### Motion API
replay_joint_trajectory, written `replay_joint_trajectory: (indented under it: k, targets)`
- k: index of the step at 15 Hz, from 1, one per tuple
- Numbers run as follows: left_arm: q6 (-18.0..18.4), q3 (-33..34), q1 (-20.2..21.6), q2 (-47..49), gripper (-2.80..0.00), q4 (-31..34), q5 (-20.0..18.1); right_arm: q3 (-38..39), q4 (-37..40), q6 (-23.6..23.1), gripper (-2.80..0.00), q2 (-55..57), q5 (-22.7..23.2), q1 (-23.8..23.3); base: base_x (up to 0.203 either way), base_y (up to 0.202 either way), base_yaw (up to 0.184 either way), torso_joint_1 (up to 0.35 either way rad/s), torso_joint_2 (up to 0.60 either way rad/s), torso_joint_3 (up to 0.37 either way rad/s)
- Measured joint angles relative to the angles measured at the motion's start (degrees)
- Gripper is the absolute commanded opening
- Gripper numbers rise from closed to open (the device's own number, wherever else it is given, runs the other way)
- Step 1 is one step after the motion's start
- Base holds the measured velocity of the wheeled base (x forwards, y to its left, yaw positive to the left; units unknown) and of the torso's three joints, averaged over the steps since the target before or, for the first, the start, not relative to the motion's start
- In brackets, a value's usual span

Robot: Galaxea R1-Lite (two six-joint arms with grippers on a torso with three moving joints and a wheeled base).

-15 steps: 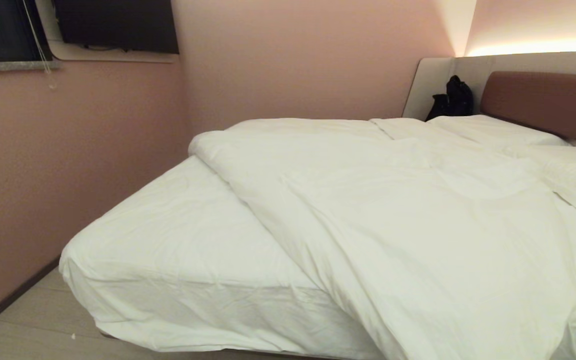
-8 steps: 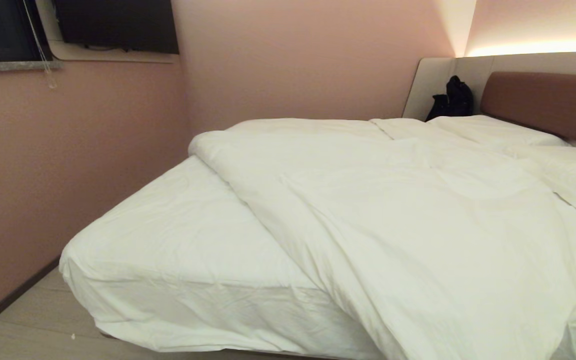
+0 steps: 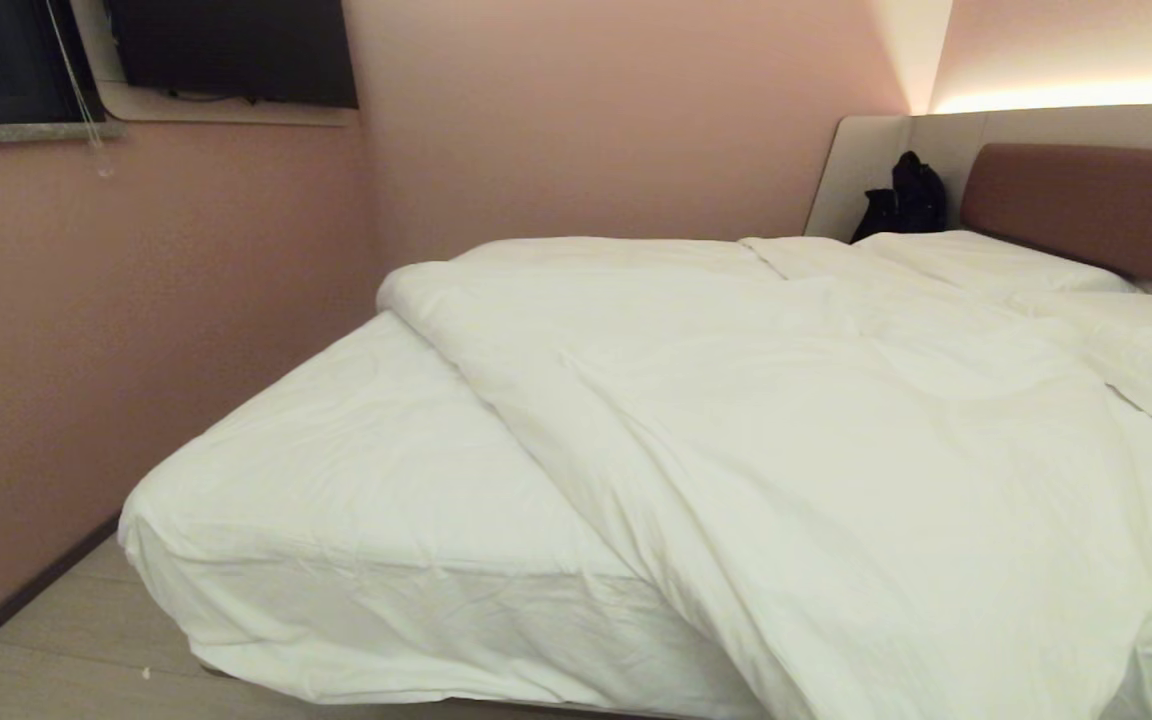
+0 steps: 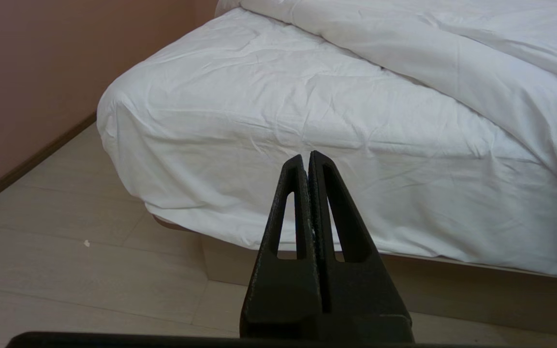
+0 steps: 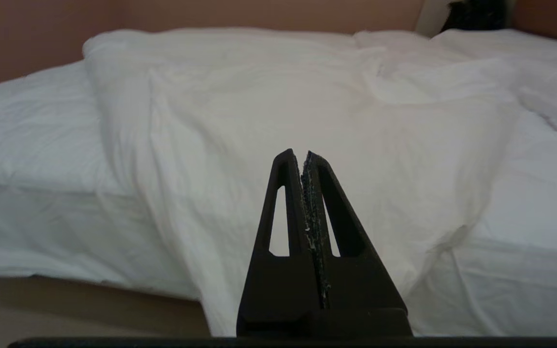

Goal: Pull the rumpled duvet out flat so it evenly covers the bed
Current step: Hold the folded corner of the quilt

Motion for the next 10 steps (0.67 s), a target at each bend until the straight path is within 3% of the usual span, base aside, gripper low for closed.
replay_joint_trajectory:
  k: [5,10]
  targets:
    - [0.0,0.0,0.0,0.0,-2.8,0.0,0.0,-9.45,2.19,0.04,-2.8,21.33,6.67,0.11,0.0,0.0,0.0,0.0,0.0,0.0]
    - [0.0,0.0,0.0,0.0,-2.8,0.0,-0.02,-23.92,-3.23,0.06,-2.8,52.41,10.82,1.76,0.0,0.0,0.0,0.0,0.0,0.0]
